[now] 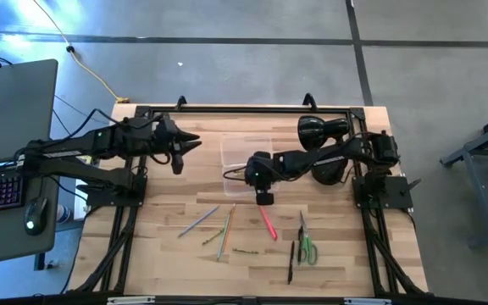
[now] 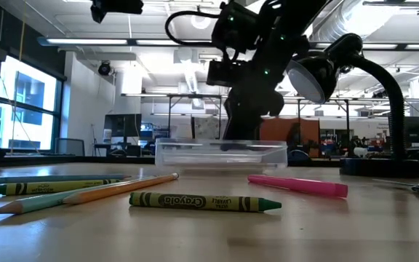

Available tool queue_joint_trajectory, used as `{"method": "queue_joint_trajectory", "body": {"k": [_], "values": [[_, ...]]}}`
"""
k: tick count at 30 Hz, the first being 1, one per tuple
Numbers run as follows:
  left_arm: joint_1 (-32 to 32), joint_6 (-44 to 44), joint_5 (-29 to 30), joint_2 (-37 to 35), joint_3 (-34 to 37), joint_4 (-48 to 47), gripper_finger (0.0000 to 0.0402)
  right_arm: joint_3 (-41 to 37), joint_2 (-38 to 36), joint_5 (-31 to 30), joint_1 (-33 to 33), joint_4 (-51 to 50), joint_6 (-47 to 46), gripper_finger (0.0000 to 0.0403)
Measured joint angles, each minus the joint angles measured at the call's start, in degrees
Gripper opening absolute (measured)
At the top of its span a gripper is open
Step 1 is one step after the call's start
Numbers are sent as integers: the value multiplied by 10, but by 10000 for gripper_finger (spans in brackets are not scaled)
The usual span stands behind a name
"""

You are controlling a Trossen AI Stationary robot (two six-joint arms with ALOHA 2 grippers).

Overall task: Pick & place school supplies into a supply box
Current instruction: Put the right orange pencil into the transparent supply box, then put the green scissors into the transparent supply box

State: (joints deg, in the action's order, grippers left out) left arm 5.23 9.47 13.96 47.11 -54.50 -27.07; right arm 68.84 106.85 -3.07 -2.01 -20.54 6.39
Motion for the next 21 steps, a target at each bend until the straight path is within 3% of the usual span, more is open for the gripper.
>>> {"method": "queue_joint_trajectory", "body": {"k": [10,21], "values": [[0,0,2,1,0,0,122,0,0,-53,2,3,-1,108],[0,0,3,1,0,-1,122,16,-20,-58,2,-7,-19,104]]}}
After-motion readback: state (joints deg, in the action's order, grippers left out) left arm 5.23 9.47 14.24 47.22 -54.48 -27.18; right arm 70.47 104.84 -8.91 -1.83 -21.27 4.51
